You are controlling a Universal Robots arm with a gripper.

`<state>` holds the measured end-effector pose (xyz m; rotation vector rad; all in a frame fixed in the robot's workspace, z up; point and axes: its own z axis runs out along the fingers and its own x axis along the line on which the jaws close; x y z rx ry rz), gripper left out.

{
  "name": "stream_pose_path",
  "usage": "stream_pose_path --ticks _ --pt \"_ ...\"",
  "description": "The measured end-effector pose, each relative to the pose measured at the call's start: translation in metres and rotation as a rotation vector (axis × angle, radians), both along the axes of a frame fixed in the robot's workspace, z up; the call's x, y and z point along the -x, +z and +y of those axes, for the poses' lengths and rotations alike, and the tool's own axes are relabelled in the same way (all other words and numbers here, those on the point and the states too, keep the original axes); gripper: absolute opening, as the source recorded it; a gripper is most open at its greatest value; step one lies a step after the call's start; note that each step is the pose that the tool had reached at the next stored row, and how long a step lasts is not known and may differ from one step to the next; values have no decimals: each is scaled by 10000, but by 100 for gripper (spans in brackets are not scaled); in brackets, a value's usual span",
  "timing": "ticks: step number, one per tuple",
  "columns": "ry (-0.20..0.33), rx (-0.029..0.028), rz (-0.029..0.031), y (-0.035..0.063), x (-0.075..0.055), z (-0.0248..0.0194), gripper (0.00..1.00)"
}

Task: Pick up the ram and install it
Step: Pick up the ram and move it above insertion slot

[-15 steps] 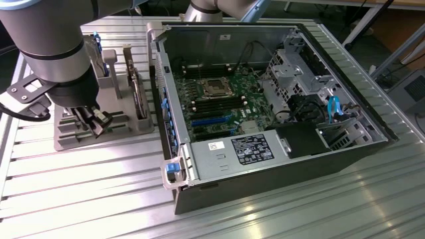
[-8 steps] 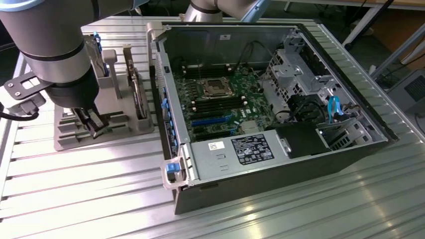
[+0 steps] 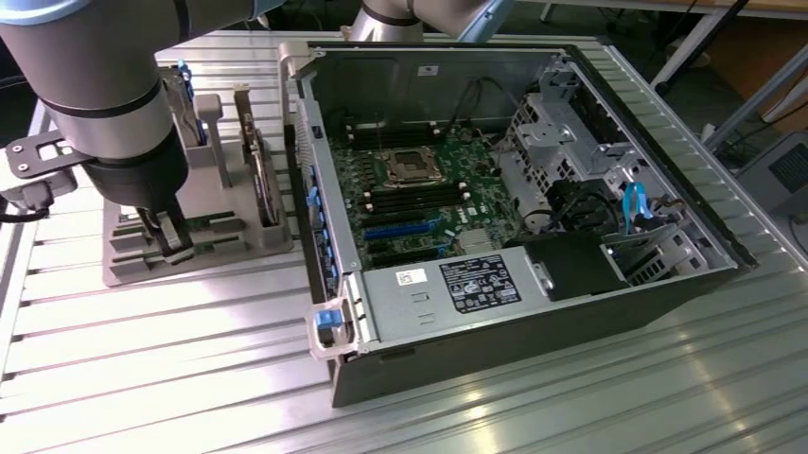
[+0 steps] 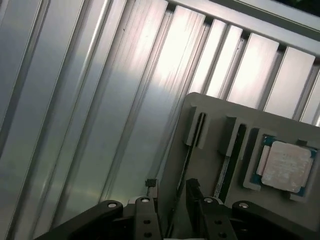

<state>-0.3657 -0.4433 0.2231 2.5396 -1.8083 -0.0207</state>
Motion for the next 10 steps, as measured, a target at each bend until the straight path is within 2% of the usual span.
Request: stream_pose_path --ticks 2,4,7,9,10 --pt "-599 0 0 -1 0 0 36" --pt "-762 -1 -2 -6 0 6 36" --pt "-849 -26 0 -39 3 61 36" --pt "-1418 -24 1 -67 7 61 36" --pt "-1519 -24 1 -71 7 69 36"
